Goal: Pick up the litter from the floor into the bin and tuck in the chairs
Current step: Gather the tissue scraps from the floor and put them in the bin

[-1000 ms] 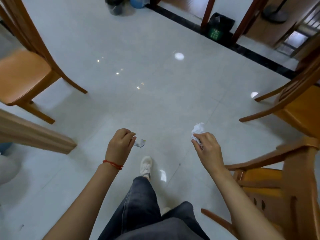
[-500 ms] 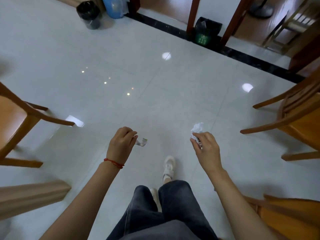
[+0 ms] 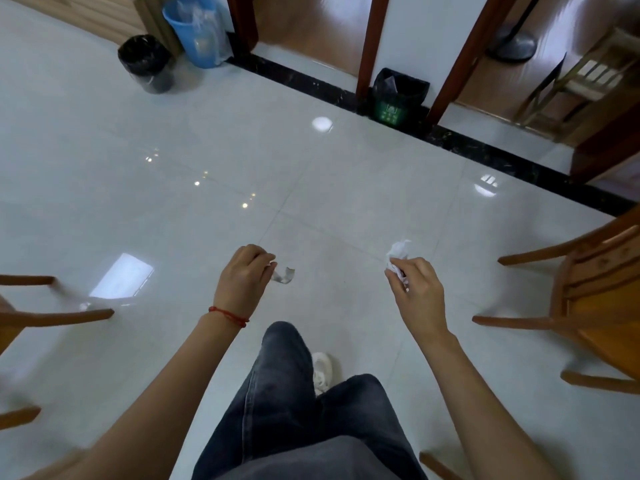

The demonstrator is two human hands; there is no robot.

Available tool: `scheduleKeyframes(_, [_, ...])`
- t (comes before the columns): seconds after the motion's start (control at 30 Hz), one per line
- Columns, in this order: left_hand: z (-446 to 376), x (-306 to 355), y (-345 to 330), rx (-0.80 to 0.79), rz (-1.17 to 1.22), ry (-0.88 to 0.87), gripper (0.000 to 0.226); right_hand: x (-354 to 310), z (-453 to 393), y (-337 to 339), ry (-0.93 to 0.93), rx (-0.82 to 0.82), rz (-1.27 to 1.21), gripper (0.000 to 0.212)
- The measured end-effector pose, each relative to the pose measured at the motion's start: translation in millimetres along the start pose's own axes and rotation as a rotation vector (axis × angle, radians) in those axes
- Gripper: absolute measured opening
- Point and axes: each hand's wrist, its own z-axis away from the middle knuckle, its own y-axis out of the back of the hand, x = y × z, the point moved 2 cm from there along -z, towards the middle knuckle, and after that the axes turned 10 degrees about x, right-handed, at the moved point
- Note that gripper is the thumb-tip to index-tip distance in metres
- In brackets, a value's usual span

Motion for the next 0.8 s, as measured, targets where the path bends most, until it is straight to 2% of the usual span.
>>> scheduleKeyframes(0.33, [-197,-42,-86,-0.010,0.048,-0.059,0.013,48,-176,-75,-0.053,0.063,-0.023,0.015])
scheduleKeyframes(0.57, [-347,-67,-142,-0.077,0.095,-0.129,0.016,80,-303,-122,-0.122,0.072,0.031,0.021])
scheduleKeyframes(0.8, [-456,-70,-209,-0.126,0.124,-0.158,0.015,130,-402,-150,-0.189,0.079,0.068,0.019])
